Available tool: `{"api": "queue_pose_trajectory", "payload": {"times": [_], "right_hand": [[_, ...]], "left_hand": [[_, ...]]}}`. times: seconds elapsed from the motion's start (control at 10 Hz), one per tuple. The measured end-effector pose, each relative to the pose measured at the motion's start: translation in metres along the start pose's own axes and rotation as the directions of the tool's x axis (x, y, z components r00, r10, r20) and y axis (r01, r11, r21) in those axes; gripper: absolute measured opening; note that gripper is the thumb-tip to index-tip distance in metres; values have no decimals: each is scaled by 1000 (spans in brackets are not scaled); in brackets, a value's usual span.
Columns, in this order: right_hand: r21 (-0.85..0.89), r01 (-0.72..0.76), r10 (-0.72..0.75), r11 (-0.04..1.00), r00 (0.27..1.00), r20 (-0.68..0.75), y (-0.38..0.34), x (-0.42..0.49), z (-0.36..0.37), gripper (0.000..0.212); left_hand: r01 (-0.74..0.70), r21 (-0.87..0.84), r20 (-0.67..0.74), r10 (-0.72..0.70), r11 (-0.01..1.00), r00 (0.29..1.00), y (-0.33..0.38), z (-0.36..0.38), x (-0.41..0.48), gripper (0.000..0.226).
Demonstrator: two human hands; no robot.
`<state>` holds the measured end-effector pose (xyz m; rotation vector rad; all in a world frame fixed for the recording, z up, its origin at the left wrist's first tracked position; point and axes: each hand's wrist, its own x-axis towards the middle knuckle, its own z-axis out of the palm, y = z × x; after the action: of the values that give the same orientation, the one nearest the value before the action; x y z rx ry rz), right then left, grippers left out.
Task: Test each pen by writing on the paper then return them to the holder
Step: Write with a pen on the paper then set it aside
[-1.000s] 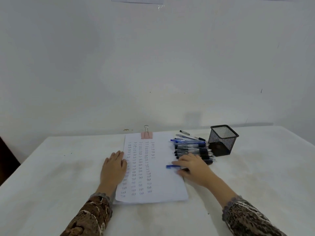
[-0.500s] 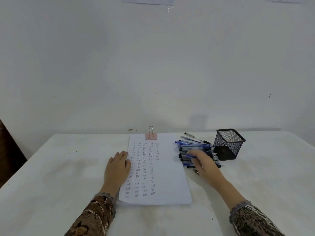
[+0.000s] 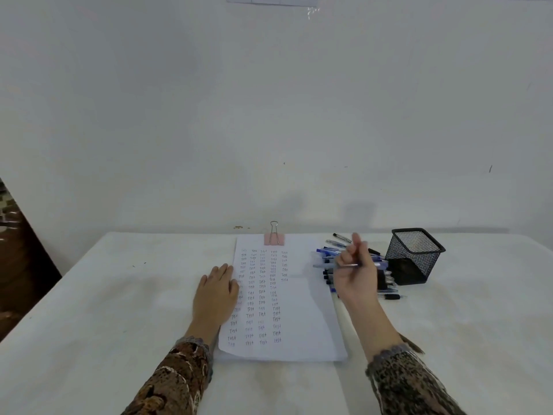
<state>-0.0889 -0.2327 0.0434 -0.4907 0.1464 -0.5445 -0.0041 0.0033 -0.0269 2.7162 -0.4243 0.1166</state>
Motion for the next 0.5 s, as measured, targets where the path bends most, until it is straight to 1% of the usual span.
{"api": "queue_pose_trajectory", "payload": {"times": [0.1,0.2,0.3,0.4,0.5], "right_hand": [[-74,-172,169,982,985,-45,25,10,-1,61],[-288,-238,228,928,971,-67,46,12,-1,56],[-430,-177,198,885,980,3,58,15,3,18],[-672,-37,123,739,989,81,65,19,-2,27],[-767,22,25,641,998,50,74,20,-12,54]], "left_hand": [[5,-5,9,-5,1000,1000,0,-1,0,48],[3,-5,11,-3,1000,1000,-2,1,1,49],[-1,-26,7,1,1000,1000,-4,1,1,48],[-12,-29,2,12,1000,1000,-5,2,2,48],[-10,-30,-1,10,1000,1000,-5,3,3,48]]}}
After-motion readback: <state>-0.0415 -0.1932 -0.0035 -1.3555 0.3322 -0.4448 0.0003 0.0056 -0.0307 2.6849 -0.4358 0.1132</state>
